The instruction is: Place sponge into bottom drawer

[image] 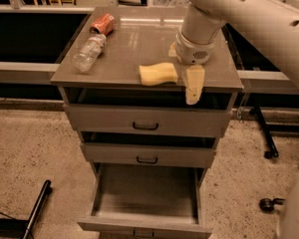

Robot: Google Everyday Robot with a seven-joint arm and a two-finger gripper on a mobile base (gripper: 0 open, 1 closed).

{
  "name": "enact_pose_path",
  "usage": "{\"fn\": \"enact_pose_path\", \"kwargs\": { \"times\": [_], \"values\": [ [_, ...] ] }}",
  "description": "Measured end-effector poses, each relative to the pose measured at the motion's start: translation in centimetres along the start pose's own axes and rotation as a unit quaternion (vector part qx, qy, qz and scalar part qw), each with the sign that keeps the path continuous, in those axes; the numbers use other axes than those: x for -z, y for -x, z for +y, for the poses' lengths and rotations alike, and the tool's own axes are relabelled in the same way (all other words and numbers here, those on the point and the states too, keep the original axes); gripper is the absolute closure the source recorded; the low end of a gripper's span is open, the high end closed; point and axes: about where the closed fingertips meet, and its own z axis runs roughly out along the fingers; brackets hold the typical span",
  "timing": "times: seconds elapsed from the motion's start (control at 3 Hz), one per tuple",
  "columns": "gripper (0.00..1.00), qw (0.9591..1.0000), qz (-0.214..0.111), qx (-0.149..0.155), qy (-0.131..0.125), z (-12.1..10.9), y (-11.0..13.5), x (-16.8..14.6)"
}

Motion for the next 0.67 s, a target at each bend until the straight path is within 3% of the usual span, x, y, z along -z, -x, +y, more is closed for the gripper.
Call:
{"fn": "enact_pose_path", "kwargs": {
  "times": [0.67],
  "values": [
    [0.0, 0.9976, -0.04, 0.051, 0.021, -3.6, 2.7, -3.1]
  ]
}}
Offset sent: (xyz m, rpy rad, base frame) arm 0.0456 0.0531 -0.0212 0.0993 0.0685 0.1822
